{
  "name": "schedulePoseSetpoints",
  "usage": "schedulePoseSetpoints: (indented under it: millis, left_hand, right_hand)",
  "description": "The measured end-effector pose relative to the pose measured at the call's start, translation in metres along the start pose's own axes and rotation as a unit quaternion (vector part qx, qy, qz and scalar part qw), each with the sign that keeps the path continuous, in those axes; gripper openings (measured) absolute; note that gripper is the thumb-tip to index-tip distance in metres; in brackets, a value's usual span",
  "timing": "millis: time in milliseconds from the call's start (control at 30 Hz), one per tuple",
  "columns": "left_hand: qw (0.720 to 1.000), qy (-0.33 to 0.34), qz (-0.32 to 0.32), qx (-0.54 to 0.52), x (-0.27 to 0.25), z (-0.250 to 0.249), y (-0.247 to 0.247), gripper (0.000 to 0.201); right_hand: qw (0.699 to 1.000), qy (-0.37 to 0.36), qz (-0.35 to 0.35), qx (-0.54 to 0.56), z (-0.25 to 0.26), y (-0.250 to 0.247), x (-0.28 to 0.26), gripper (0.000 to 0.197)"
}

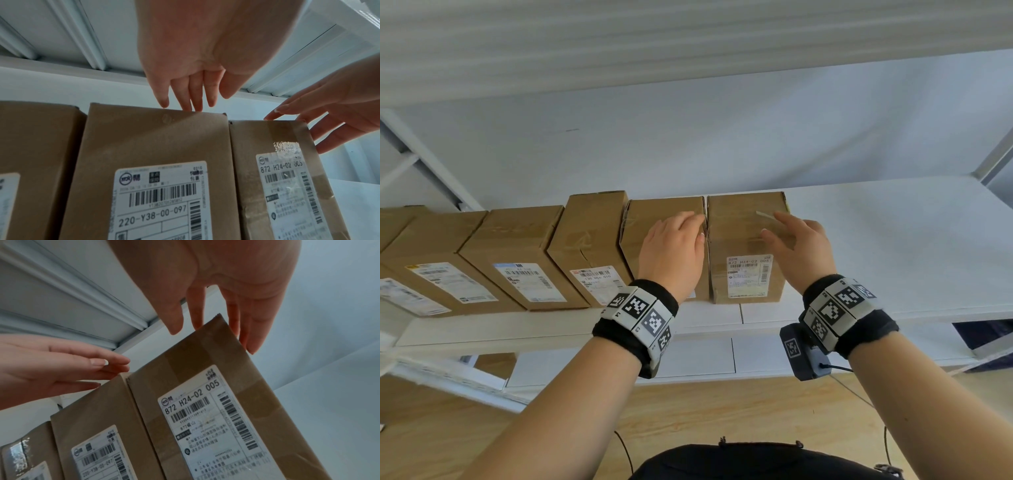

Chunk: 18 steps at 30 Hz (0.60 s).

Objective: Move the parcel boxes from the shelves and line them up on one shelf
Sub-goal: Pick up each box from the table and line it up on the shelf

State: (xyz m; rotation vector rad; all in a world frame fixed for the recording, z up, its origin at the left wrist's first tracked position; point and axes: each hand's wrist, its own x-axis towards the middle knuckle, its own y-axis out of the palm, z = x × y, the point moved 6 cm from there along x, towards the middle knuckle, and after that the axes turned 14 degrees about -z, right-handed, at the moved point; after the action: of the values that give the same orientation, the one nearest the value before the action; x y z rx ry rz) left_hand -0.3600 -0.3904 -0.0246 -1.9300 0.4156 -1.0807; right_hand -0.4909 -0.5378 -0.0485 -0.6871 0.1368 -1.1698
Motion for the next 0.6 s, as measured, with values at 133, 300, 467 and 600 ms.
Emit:
schedulePoseSetpoints:
  millis: [133,300,467,600]
  left_hand:
    - [0.999,-0.012,-0.032,-0.018,-0.007,-0.009,-0.01,0.036]
    - [0.997,-0.039,-0.063,-0.034,-0.022,-0.018,-0.026,0.036]
    - [0.993,-0.083,-0.081,-0.037,-0.046,-0.019,-0.041,0.035]
    - [0.991,-0.106,-0.075,-0.017,-0.07,-0.012,-0.055,0.033]
  right_hand:
    - [1.0,-0.02,-0.003,-0.002,0.002,-0.007,-0.005,0.046]
    - [0.995,-0.085,-0.038,0.025,0.014,-0.017,-0.016,0.04]
    - [0.983,-0.171,-0.043,0.061,0.033,-0.018,-0.034,0.029]
    - [0.978,-0.19,-0.009,0.086,0.048,-0.008,-0.053,0.021]
